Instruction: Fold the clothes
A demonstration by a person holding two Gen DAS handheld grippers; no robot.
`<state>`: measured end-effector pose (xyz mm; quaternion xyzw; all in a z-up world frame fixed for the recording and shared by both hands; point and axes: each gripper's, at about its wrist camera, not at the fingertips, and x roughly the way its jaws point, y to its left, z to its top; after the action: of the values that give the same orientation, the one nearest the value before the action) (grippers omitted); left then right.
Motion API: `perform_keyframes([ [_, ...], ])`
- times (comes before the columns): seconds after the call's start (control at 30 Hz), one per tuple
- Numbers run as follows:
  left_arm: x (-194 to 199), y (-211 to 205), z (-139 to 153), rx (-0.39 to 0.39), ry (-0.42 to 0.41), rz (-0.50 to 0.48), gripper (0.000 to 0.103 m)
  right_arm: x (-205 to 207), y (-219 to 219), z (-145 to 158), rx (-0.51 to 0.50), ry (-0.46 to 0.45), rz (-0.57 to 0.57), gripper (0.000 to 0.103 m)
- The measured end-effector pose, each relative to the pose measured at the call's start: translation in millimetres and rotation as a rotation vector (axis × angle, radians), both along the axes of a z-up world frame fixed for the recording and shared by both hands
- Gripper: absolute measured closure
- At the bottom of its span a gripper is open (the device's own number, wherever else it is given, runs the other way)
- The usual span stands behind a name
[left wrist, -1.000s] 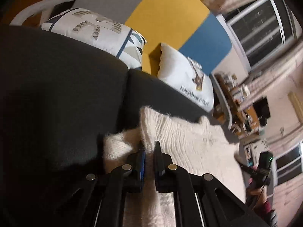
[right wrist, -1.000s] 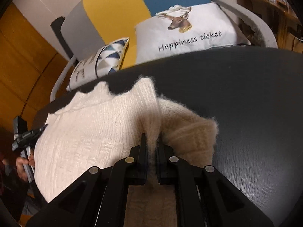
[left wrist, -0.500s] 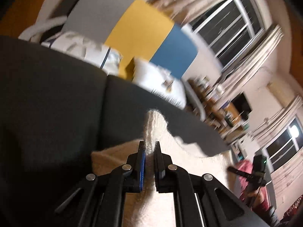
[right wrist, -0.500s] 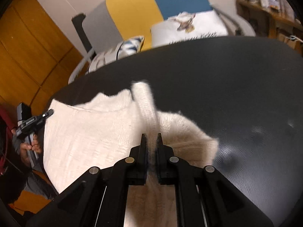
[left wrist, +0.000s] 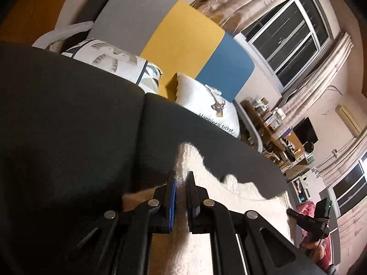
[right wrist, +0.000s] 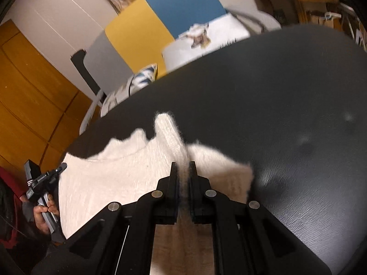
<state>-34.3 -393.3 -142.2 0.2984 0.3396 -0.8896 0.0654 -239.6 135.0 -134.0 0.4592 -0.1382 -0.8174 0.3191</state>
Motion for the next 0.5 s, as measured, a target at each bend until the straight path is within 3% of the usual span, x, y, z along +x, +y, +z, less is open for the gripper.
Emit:
perform_keyframes([
  [0.13,-10.6,-2.7,-23.2,-0.012,-0.086,0.018,0.097,-6.8,-1.0,-17.1,0.074,-0.030,-0.013,0.095],
  [0.2,-17.1,-2.1,-36.6,-0.015,-0.150,0.019,0.096,-11.5,-0.1,-25.0,0.066,-0.054,-0.020,0.095],
  [0.27,-16.9,-3.1,-38.5,-0.002,-0.156,0.024,0.096,-13.5,4.3,-28.5,0.048,-0.065,-0.036,0.095],
  [0.37,-14.9,-5.6,-27.9,0.007,-0.180,0.023,0.092,-16.8,8.9,-28.0,0.022,-0.085,-0.034,0.092],
  [0.5,-2.4,-9.7,-0.4,-0.046,-0.192,0.055,0.087,-16.0,21.9,-15.3,-0.004,-0.086,-0.054,0.078],
])
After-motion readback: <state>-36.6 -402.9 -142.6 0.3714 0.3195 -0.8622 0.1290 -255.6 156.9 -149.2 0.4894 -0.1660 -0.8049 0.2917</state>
